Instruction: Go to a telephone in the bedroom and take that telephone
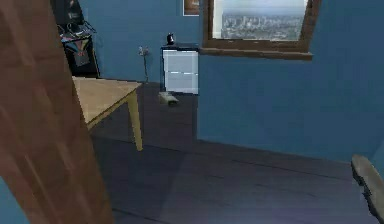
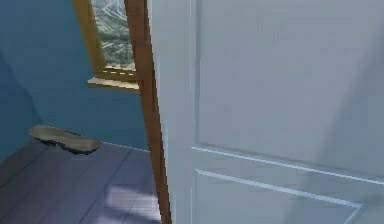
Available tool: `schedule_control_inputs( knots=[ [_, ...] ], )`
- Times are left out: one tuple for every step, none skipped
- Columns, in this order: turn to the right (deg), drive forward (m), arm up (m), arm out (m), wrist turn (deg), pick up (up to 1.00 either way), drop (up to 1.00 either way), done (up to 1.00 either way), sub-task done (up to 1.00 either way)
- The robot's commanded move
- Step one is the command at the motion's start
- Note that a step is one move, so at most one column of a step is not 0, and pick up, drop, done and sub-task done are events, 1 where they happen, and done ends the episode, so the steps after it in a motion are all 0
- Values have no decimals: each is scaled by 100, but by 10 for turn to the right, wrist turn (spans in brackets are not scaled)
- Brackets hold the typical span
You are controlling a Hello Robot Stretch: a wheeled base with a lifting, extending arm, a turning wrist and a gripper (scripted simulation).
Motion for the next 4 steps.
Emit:
schedule_control_inputs(
  knots=[
    [0,10,0,0,0,0,0,0,0],
    [-30,0,0,0,0,0,0,0,0],
    [450,0,0,0,0,0,0,0,0],
    [450,0,0,0,0,0,0,0,0]
  ],
)
